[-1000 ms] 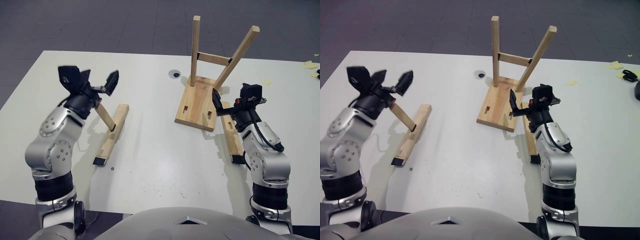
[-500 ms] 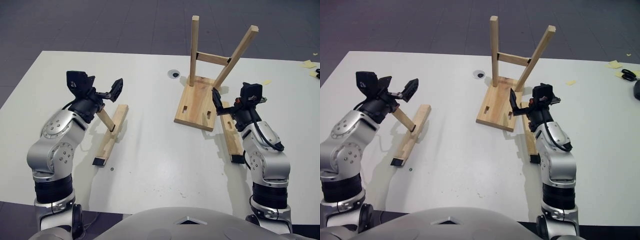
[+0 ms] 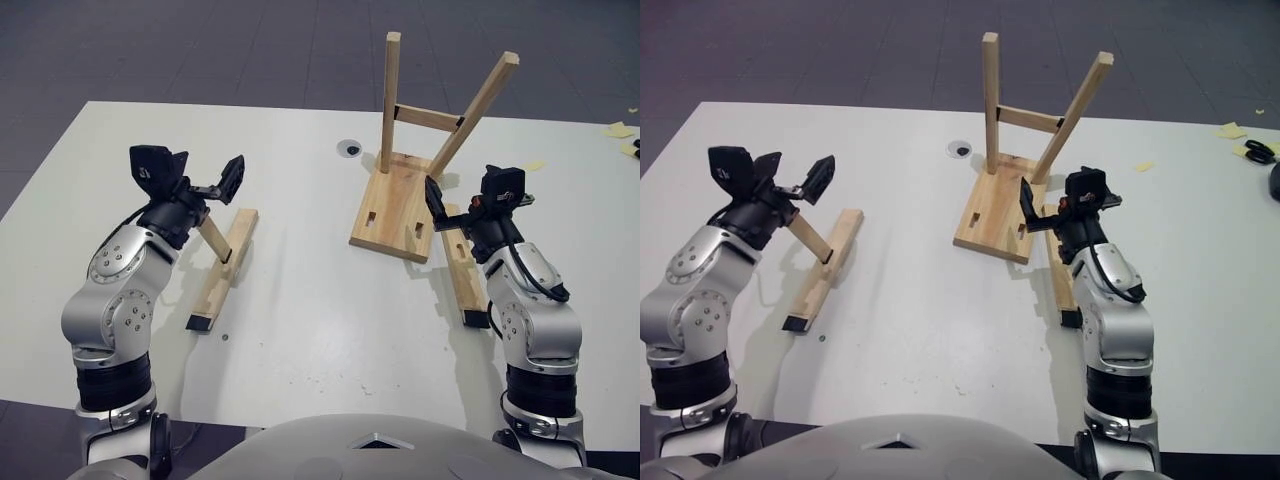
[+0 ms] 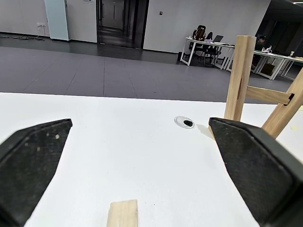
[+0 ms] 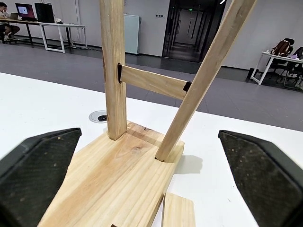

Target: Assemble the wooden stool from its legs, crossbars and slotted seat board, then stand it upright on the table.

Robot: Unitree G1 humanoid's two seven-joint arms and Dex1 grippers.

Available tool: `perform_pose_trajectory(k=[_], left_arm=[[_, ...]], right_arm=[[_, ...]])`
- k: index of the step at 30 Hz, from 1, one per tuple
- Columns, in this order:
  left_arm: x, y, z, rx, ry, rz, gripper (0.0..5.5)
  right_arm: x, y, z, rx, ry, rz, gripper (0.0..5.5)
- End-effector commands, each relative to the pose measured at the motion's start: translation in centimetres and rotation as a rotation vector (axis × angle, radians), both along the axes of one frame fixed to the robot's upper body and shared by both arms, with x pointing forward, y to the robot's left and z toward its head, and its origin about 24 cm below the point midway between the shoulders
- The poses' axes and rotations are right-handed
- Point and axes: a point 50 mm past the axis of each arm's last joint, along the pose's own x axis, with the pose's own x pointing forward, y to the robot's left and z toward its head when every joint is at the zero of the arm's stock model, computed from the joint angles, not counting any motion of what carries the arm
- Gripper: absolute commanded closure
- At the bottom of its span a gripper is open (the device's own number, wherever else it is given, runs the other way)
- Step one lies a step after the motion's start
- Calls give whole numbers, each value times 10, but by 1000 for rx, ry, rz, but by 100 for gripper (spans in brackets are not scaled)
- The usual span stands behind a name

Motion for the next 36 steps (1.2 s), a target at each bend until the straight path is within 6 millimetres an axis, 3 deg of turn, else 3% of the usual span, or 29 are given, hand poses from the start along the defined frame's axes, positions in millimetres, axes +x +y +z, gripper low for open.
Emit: perform_pose_trajectory(k=[1,4,6,9,13,15,17,23,26,30,32,36], left_arm=[[9,1,47,-18,-158,1,12],[13,-1,68,-23,-224,-9,12],[14,-1,65,-20,-208,-11,12],[11,-2,29,5,-66,-20,12],[-9,3,-59,38,248,17,12],[-18,3,-79,17,312,29,12],[-20,1,-81,0,307,31,12],[-12,-2,-59,-16,214,30,12],[-2,12,-25,-3,98,62,12],[8,34,46,11,-85,103,12],[7,35,71,25,-109,66,12],[-4,40,77,66,44,-36,12]], right_arm=[[1,0,1,-2,-8,-2,10],[1,2,2,0,-10,3,10],[1,2,2,1,-10,4,10],[0,3,0,2,-5,7,10],[0,2,0,0,-4,0,10],[1,-1,2,-3,-11,-4,10],[1,-3,3,-6,-12,-6,10],[-2,2,0,-2,-3,3,10],[-2,2,-1,-3,0,5,10],[-5,0,-2,-5,5,-5,10],[-8,0,-3,-5,10,-13,10],[-14,-1,-7,4,20,-33,10]])
